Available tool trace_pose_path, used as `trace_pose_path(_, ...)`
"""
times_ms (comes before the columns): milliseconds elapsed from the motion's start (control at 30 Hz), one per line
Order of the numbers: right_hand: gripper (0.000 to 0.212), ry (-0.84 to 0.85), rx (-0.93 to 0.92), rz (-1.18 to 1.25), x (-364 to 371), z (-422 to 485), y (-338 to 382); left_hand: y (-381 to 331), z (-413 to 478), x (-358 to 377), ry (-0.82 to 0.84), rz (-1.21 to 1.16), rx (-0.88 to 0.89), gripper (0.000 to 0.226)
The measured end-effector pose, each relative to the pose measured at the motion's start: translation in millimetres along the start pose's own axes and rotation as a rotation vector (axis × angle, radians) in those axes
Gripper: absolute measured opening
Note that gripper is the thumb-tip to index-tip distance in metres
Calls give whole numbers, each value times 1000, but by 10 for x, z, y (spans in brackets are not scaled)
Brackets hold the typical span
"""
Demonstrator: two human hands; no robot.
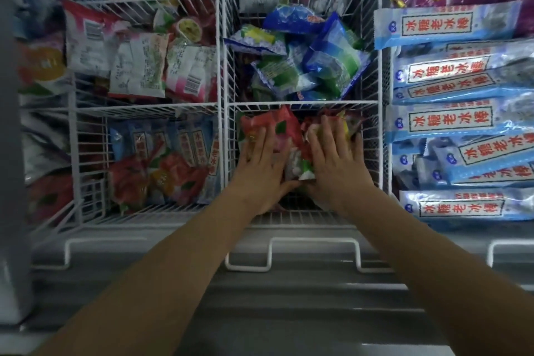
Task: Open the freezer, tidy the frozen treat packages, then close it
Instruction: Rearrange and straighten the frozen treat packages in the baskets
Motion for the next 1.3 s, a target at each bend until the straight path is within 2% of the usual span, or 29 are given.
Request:
trace_pose_path(133,104,-92,-116,72,-234,-84,280,314,-377,-236,-155,-138,-25,79)
trace_pose_path(200,91,-137,-266,152,-383,-21,602,639,-590,-334,-286,-246,-165,70)
trace_pose_path(267,76,-177,-455,226,-464,92,983,1005,-789,-341,-383,-336,-389,60)
trace_pose_path(333,65,-207,-609,257,-441,219,1380,1335,-918,-254,-318,-316,-599,51)
trace_pose_path(433,55,-50,-666,248,-219,491,1972,1635,-942,-78,25,-243,-757,44)
trace_pose_path(500,55,64,-609,190,38,708,2250,1731,-898,58,252,-136,-733,52)
trace_pose_path(600,61,151,-556,71,445,1005,2506,1854,-803,312,430,88,-643,71)
trace_pose_path(767,71,189,-534,-95,866,1331,2643,1998,-700,556,478,302,-622,53)
trace_pose_path(900,76,112,-519,-98,930,1400,2616,1923,-523,616,626,406,-648,56)
trace_pose_path(1033,58,84,-481,-39,762,1395,2501,1926,-457,608,550,434,-552,57)
trace_pose_path(1133,56,64,-423,36,641,1338,2381,1966,-507,511,479,368,-536,63)
trace_pose_path(1200,64,13,-379,88,520,1260,2334,1950,-570,373,432,299,-567,61)
trace_pose_path(1300,82,-36,-346,169,273,1078,2287,1879,-691,7,257,238,-599,61)
Point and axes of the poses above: each hand's wrist, its own z-axis towards the middle knuckle, its own x-axis out of the palm, y = z × x, the point moved 1 cm from there along z, towards the middle knuckle, and after that the axes turned 10 degrees about z, right-handed, at the moved point
